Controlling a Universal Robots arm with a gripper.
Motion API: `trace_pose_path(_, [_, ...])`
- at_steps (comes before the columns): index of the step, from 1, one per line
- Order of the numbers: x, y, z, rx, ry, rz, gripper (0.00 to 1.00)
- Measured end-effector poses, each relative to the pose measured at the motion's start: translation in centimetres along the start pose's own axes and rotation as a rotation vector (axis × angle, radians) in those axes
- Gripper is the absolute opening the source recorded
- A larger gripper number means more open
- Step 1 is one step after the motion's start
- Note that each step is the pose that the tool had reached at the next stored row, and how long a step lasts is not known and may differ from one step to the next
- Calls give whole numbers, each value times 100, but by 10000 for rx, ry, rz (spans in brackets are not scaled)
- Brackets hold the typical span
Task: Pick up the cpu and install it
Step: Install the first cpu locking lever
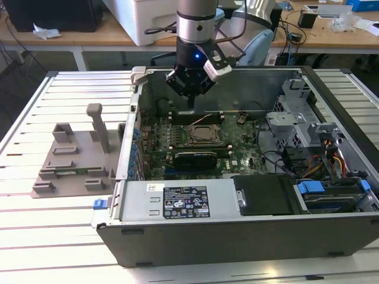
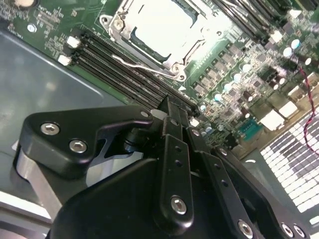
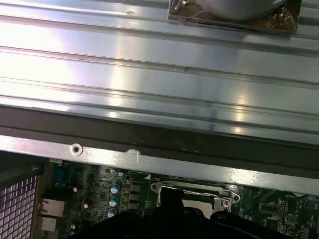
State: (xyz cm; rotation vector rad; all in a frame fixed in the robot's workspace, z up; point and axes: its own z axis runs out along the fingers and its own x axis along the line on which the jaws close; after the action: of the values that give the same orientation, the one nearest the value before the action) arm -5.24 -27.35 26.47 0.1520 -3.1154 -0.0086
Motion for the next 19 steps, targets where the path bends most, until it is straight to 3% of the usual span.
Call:
trace_pose_path(4, [-1, -1, 1, -34, -4, 54, 11])
trace_pose_path(5, [0, -8, 2, -252, -26, 51, 11])
trace_pose_path(9, [8, -92, 3, -601, -58, 42, 11])
trace_pose_path(10, [9, -100, 10, -638, -63, 43, 11])
trace_pose_path(19, [6, -102, 140, -637, -52, 43, 11])
